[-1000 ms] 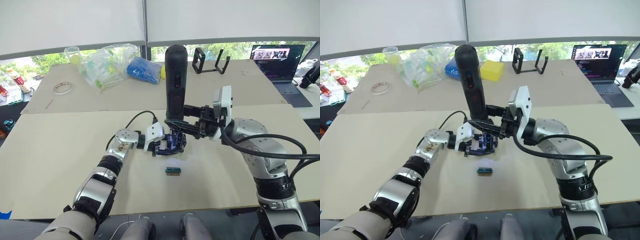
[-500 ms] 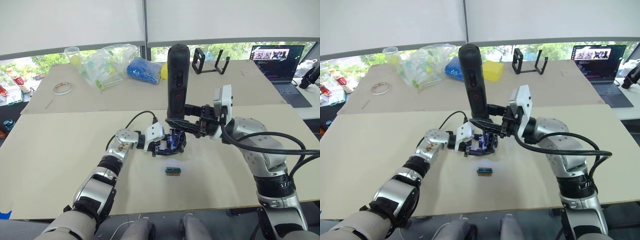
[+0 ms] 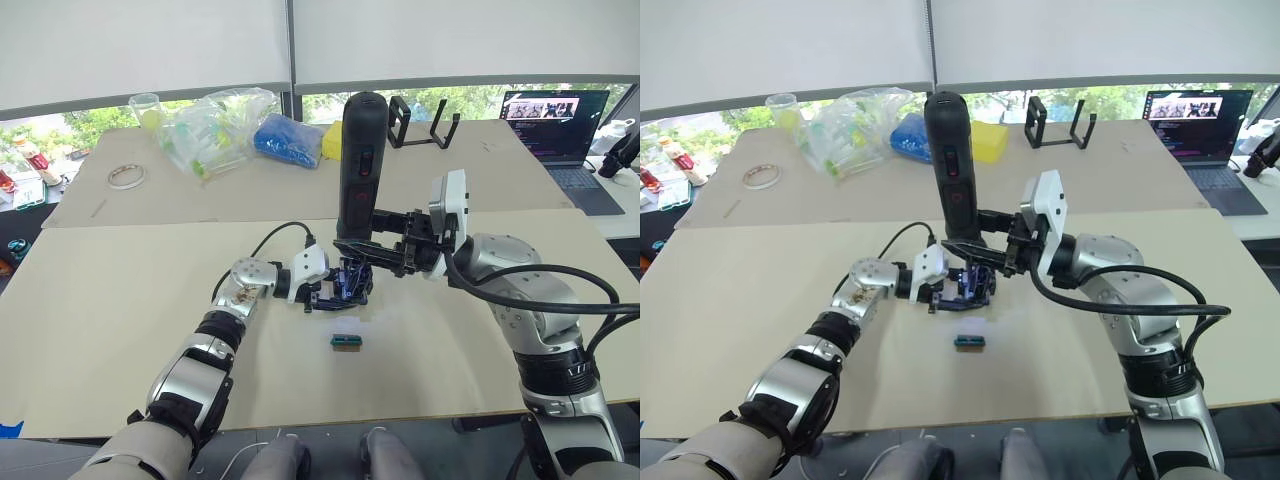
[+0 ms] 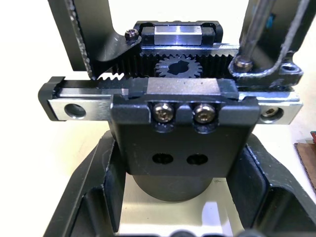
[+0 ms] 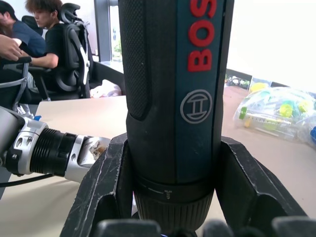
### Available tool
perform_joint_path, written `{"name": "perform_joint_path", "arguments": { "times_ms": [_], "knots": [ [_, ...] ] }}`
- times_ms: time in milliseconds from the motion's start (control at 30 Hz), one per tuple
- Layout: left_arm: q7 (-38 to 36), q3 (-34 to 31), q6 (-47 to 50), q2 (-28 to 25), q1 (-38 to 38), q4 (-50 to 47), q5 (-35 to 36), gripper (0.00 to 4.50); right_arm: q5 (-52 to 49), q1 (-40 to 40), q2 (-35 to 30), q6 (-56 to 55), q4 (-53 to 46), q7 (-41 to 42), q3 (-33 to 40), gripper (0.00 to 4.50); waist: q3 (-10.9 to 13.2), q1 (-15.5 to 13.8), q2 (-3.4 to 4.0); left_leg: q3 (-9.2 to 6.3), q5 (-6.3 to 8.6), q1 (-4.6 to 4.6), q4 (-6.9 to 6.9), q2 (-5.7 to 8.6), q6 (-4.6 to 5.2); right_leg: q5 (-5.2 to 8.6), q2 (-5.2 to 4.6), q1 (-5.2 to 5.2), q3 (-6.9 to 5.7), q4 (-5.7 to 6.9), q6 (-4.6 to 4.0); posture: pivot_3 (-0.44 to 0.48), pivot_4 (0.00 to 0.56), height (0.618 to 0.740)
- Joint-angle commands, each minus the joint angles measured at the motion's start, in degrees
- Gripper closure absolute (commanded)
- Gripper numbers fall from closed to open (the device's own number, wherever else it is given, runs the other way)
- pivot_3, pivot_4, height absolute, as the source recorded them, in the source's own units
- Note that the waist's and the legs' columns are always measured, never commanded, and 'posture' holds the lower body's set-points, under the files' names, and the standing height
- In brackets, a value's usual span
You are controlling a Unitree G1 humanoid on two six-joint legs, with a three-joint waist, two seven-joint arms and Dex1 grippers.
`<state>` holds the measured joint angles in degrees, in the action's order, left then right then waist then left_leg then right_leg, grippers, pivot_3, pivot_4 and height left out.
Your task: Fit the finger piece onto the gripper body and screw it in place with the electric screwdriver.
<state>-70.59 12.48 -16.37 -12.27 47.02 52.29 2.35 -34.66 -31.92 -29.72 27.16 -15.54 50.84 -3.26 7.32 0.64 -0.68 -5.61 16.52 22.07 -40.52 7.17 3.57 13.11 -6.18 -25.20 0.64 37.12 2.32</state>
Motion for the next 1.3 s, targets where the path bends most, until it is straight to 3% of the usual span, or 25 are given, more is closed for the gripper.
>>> {"name": "perform_joint_path", "arguments": {
  "times_ms": [33, 333, 667, 733, 833, 1067, 1300],
  "knots": [
    [0.06, -0.52, -0.48, -0.74, 0.94, -0.23, -0.36, 2.2, 0.98, 0.24, -1.18, 1.67, -0.65, -0.71, 0.36, 2.59, 0.0, 0.01, 0.0, 0.0, 0.0, 0.0, 0.0, 0.0, 0.0, 0.0, 0.0, -0.01, 0.0, 0.0, 0.0, 0.0, 0.15, 0.74],
    [-0.59, 0.9, -0.99, -0.53, -1.81, -0.88, -1.4, 2.2, -7.19, -7.53, -0.14, 5.1, -7.09, -3.08, 5.68, 2.59, 0.02, 0.03, 0.01, 0.0, 0.0, 0.25, 0.0, 0.01, 0.0, 0.0, -0.05, -0.25, 0.0, 0.02, 0.0, 0.0, 0.15, 0.74],
    [-0.43, 0.83, -0.08, -0.96, -1.49, -0.87, -1.58, 2.2, -12.43, -8.21, 1.16, 7.52, -9.75, -5.18, 6.79, 2.59, 0.02, 0.08, 0.01, -0.02, 0.0, 0.23, 0.01, 0.01, 0.01, 0.0, -0.05, -0.2, 0.0, 0.01, 0.0, 0.0, 0.15, 0.74],
    [-0.43, 0.49, 0.05, -1.55, -0.96, -0.51, -1.54, 1.15, -13.88, -8.49, 1.5, 8.42, -10.37, -5.69, 6.85, 2.59, 0.02, 0.08, 0.01, -0.01, 0.0, 0.23, 0.01, 0.01, 0.01, 0.0, -0.08, -0.2, 0.0, 0.01, 0.0, 0.0, 0.15, 0.74],
    [-1.37, -0.08, 0.23, -2.65, -0.25, -0.44, -1.19, 0.05, -15.9, -8.5, 1.32, 9.52, -11.07, -5.5, 6.78, 2.59, 0.03, 0.09, 0.0, -0.01, 0.0, 0.28, 0.01, 0.01, 0.01, 0.0, -0.04, -0.26, -0.01, 0.03, 0.0, 0.0, 0.15, 0.74],
    [-8.57, -1.28, 2.51, -8.11, -0.9, -6.88, 1.68, 0.0, -20.96, -6.44, -1.59, 12.68, -14.0, -2.62, 6.83, 2.59, 0.04, 0.08, 0.01, -0.01, 0.0, 0.37, 0.01, 0.01, 0.01, 0.0, -0.05, -0.36, -0.02, 0.03, 0.0, 0.0, 0.15, 0.74],
    [-18.57, 1.3, 9.01, -13.43, -7.83, -24.38, 6.16, 0.0, -18.54, 0.76, -4.63, 10.52, -18.09, 0.32, 5.56, 2.59, 0.05, 0.05, 0.03, -0.01, 0.01, 0.42, 0.0, 0.02, 0.03, 0.0, -0.06, -0.43, 0.0, 0.03, 0.0, 0.0, 0.15, 0.74]
  ]
}}
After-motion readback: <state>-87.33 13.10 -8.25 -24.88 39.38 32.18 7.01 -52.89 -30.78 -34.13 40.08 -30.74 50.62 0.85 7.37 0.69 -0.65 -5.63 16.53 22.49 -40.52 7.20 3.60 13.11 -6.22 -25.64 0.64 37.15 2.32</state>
